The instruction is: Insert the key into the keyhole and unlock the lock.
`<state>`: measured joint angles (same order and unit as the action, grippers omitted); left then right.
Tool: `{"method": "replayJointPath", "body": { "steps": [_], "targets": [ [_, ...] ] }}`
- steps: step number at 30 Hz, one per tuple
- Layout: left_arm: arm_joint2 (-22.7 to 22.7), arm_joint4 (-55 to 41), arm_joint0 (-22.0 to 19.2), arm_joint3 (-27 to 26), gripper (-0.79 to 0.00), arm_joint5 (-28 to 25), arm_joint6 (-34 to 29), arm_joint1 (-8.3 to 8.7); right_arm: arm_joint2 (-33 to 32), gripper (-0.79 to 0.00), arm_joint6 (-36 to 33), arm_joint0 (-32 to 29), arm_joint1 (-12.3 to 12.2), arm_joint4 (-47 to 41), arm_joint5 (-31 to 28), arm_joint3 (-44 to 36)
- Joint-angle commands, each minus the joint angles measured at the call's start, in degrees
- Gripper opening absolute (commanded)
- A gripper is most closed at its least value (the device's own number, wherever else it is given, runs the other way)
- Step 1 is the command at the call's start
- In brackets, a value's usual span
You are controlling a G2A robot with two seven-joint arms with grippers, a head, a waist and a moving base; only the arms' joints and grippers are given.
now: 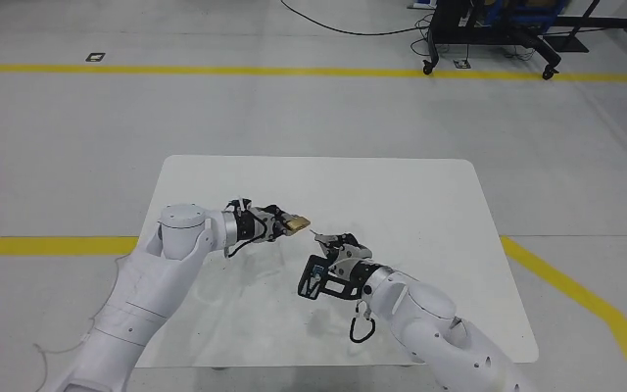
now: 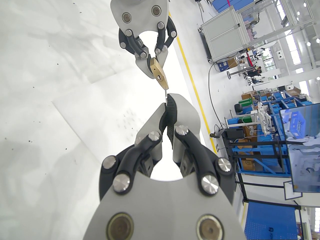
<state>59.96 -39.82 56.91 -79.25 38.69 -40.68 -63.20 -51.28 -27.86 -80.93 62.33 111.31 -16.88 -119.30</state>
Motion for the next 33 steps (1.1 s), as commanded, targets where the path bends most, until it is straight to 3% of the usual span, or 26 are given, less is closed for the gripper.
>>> {"method": "replayJointPath", "body": {
  "steps": [1,13,33],
  "targets": [
    [-0.5,0.4,-0.3,0.2,-0.785,0.3,-0.2,-0.04,1.5,-0.785,-2.7,0.0,0.1,5.8,-0.4,0.3],
    [-1.2,2.4,-1.1,0.7,-0.785,1.2,-2.3,0.23,7.3,-0.785,-7.8,3.1,2.5,9.2,-1.1,1.3],
    [-1.7,3.5,-1.4,0.7,-0.785,1.4,-2.7,0.44,9.1,-0.785,-10.9,5.0,5.3,11.0,-1.5,3.9]
  ]
}}
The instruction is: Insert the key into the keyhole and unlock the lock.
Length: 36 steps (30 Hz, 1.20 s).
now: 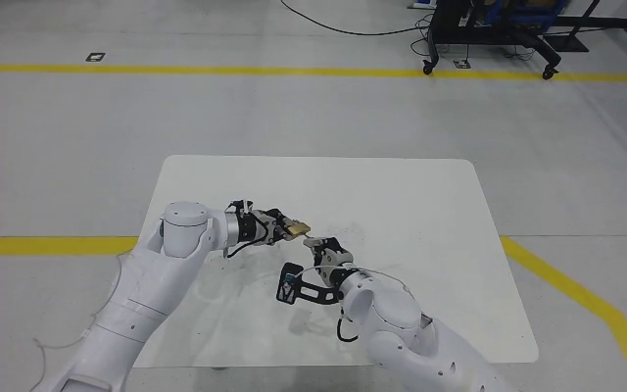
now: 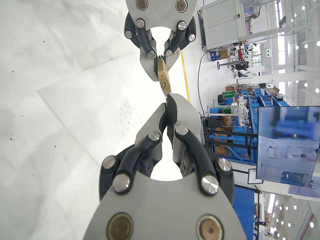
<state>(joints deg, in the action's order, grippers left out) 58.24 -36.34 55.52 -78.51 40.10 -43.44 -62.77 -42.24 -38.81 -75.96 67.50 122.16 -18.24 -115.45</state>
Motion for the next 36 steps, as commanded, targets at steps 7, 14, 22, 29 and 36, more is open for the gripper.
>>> {"method": "replayJointPath", "body": {
  "steps": [7,14,22,29,36],
  "targets": [
    [-0.2,0.2,0.0,-0.1,-0.785,0.1,0.2,0.04,0.5,-0.785,-0.2,0.3,0.9,0.8,-0.8,0.6],
    [-0.4,0.6,0.0,-0.2,-0.785,-0.1,0.3,0.09,1.0,-0.785,-2.3,0.5,1.7,2.6,-0.6,1.1],
    [-1.1,2.3,-0.1,-0.4,-0.785,-0.5,0.3,0.19,2.4,-0.785,-5.7,0.9,2.9,4.5,-1.1,1.3],
    [-1.2,2.6,-0.2,-0.4,-0.785,-0.6,0.4,0.20,3.3,-0.785,-7.3,1.1,3.9,5.4,-2.3,1.6],
    [-1.4,3.0,-0.3,-0.4,-0.785,-0.6,0.5,0.22,4.1,-0.785,-7.9,1.6,4.9,6.5,-3.8,2.3]
  ]
}}
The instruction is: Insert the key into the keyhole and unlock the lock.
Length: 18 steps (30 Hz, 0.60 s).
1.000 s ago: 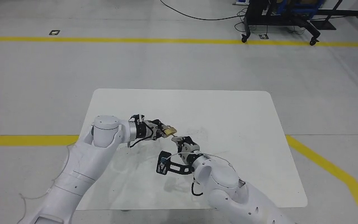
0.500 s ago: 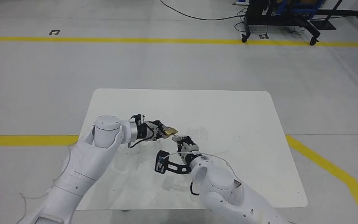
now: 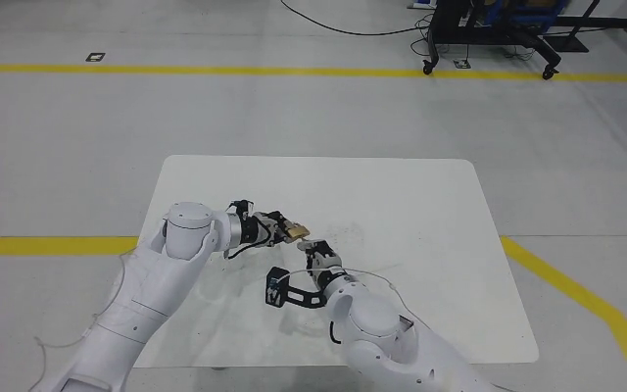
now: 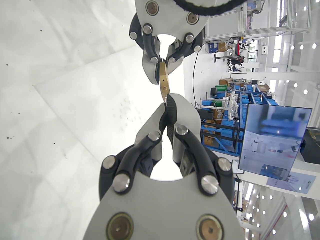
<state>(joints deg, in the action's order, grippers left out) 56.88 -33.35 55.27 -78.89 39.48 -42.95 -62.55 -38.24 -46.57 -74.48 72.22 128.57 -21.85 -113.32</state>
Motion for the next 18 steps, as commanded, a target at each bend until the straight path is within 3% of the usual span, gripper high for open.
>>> {"method": "replayJointPath", "body": {
  "steps": [1,11,18],
  "targets": [
    [0.0,0.1,0.0,0.0,-0.785,0.0,-0.1,0.01,0.2,-0.785,-0.2,0.2,0.3,0.1,-0.4,0.2],
    [0.2,-0.9,-0.1,0.3,-0.785,0.1,-0.5,0.01,1.2,-0.785,-1.3,0.8,1.8,2.0,-0.6,1.8],
    [0.9,-3.3,-0.1,0.7,-0.785,0.7,-0.7,-0.08,-1.4,-0.785,2.8,-0.5,1.8,0.4,-0.3,1.3]
  ]
}}
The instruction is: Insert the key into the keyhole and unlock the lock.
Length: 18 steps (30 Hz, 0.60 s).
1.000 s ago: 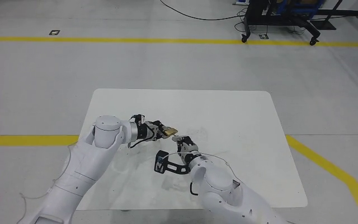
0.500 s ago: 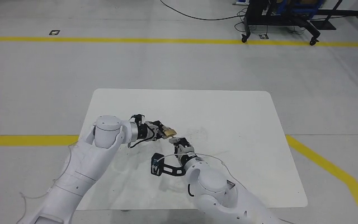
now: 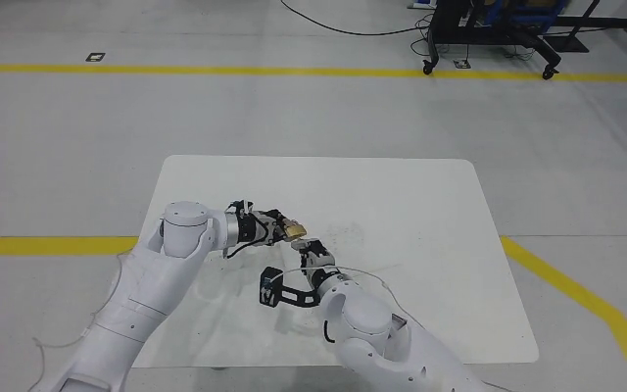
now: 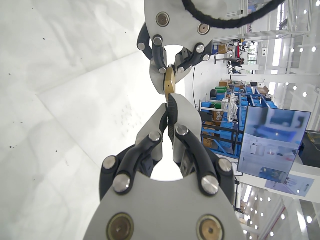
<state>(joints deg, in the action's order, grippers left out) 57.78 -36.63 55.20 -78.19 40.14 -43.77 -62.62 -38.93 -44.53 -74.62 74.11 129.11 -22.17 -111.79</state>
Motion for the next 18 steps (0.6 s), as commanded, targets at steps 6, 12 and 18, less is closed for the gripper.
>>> {"method": "replayJointPath", "body": {
  "steps": [6,12,18],
  "targets": [
    [-0.2,-0.4,-0.1,0.1,-0.785,0.1,-0.6,-0.01,-4.1,-0.785,4.9,-2.6,-0.7,-1.3,-1.2,-1.4],
    [-0.3,-0.5,-0.2,0.3,-0.785,0.0,-0.9,0.02,-7.4,-0.785,8.9,-3.7,-1.2,-4.1,-3.9,-2.2],
    [-0.4,-0.4,-0.2,0.2,-0.785,0.1,-1.2,0.08,-8.2,-0.785,9.5,-3.9,-1.2,-4.1,-4.6,-2.0]
  ]
}}
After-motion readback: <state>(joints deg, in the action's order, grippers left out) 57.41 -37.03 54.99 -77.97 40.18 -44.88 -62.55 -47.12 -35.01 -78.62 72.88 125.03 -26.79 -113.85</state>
